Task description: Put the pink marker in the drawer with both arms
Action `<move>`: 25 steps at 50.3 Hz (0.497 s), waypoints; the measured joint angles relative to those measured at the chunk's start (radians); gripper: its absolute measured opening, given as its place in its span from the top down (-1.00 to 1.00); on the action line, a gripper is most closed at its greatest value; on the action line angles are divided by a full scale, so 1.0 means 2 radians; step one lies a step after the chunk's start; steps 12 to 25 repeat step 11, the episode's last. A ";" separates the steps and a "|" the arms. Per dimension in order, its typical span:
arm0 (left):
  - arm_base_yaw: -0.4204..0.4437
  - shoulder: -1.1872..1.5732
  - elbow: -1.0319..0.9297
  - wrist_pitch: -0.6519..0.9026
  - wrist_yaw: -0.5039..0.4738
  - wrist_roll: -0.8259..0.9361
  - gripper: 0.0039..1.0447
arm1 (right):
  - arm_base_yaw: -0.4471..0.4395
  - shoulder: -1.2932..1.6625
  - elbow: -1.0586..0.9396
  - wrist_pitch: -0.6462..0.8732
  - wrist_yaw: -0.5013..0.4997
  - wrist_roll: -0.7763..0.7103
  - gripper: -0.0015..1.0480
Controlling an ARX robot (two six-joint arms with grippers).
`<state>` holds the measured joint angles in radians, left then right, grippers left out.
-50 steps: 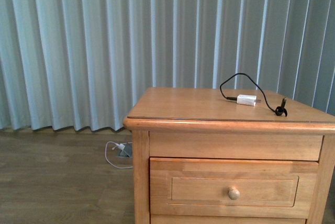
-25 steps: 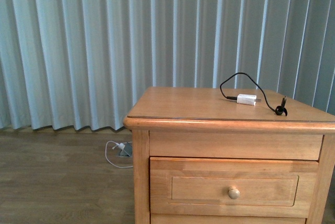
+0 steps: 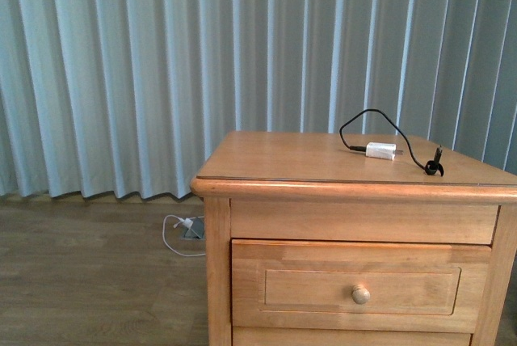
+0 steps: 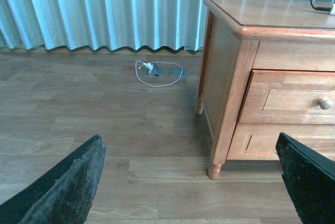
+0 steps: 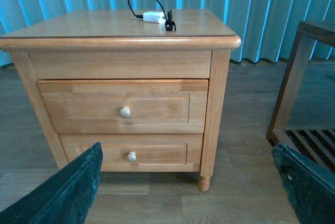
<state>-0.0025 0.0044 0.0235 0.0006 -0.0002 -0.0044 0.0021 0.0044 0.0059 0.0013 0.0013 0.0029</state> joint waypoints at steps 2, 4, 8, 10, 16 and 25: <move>0.000 0.000 0.000 0.000 0.000 0.000 -0.89 | 0.000 0.000 0.000 0.000 0.000 0.000 -0.84; 0.000 0.000 0.000 0.000 0.000 0.000 -0.89 | 0.000 0.000 0.000 0.000 0.000 0.000 -0.84; 0.000 0.000 0.000 0.000 0.000 0.000 -0.89 | 0.000 0.000 0.000 0.000 0.000 0.000 -0.84; 0.000 0.000 0.000 0.000 0.000 0.000 -0.89 | 0.000 0.000 0.000 0.000 0.000 0.000 -0.84; 0.000 0.000 0.000 0.000 0.000 0.000 -0.89 | 0.000 0.000 0.000 0.000 0.000 0.000 -0.84; 0.000 0.000 0.000 0.000 0.000 0.000 -0.89 | 0.000 0.000 0.000 0.000 0.000 0.000 -0.84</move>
